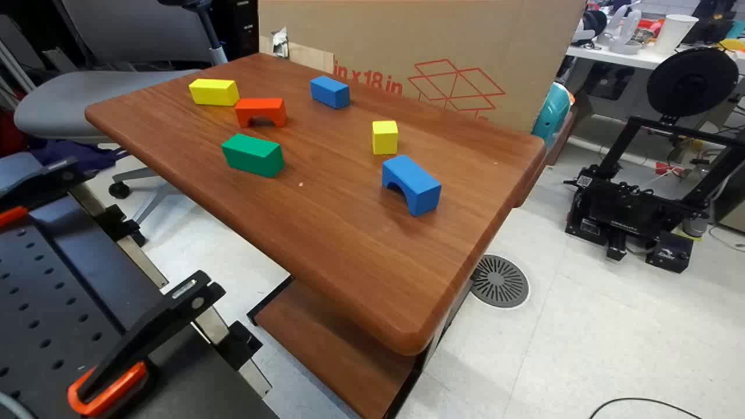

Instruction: Pick the green block and move it up on the table

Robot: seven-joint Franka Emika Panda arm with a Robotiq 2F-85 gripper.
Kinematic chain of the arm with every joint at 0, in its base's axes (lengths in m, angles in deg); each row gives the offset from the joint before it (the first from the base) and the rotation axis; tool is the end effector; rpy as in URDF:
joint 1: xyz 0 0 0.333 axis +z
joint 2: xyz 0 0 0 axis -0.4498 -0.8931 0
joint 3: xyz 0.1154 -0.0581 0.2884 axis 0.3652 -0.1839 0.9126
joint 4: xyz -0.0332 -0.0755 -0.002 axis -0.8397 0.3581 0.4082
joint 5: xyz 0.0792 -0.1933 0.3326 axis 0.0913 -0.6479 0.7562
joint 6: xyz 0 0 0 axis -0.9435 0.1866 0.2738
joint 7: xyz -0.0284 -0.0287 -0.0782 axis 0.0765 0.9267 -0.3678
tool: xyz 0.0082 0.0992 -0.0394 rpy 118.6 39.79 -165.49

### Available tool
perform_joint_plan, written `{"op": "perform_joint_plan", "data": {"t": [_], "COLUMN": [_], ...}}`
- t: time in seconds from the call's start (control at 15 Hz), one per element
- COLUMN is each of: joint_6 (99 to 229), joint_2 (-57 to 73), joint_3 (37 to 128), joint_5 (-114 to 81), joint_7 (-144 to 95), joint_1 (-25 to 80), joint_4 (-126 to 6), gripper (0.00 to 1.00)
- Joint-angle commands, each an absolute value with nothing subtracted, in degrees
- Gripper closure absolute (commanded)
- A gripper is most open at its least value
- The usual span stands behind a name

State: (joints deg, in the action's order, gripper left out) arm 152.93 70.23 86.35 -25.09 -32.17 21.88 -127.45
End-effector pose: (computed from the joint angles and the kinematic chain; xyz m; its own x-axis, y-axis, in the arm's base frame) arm 0.3170 -0.0366 0.4410 0.9865 0.0674 0.1495 0.0397 -0.9826 0.1813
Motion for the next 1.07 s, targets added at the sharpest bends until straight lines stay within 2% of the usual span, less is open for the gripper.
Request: {"op": "perform_joint_plan", "data": {"t": [0.0, 1.0], "joint_6": [152.7, 153.4], "joint_2": [70.2, 68.1], "joint_3": [86.1, 85.9], "joint_5": [-25.3, -25.7], "joint_7": [-32.0, -32.6], "joint_1": [22.2, 22.2], "joint_4": [-127.3, -126.2], "gripper": [0.00, 0.00]}}
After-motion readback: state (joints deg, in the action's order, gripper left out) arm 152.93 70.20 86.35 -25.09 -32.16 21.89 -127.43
